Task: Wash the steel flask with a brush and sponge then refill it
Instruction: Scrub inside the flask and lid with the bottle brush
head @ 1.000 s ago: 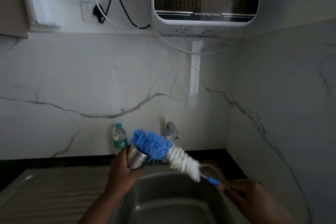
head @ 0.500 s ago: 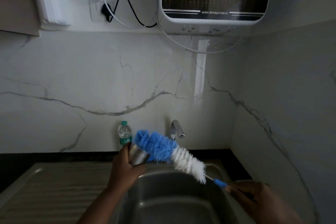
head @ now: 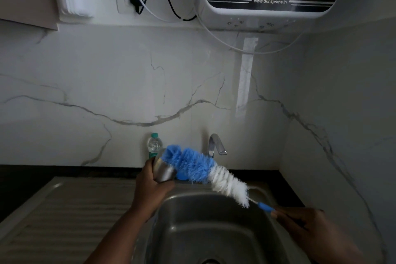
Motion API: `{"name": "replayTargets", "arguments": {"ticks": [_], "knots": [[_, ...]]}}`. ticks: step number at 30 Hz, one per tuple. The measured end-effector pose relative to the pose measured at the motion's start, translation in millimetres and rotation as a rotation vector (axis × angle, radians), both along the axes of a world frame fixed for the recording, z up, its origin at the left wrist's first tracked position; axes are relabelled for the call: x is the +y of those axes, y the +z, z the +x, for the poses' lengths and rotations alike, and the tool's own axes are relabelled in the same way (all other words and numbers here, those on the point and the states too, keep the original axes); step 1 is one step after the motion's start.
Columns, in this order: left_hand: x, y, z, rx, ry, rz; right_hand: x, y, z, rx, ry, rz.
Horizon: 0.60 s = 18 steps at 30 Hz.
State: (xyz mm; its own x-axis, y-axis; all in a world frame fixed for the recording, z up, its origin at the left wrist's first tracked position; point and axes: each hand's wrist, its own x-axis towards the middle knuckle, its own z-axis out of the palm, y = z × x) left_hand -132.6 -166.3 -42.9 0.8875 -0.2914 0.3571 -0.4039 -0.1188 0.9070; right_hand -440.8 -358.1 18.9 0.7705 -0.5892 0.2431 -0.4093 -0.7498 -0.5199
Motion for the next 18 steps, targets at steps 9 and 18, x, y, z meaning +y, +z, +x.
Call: {"name": "replayTargets", "arguments": {"ticks": [9, 18], "knots": [[8, -6, 1, 0.002, 0.005, 0.027, 10, 8, 14, -0.015, -0.021, 0.016], [44, -1, 5, 0.033, 0.039, -0.05, 25, 16, 52, -0.011, 0.023, 0.012]]}}
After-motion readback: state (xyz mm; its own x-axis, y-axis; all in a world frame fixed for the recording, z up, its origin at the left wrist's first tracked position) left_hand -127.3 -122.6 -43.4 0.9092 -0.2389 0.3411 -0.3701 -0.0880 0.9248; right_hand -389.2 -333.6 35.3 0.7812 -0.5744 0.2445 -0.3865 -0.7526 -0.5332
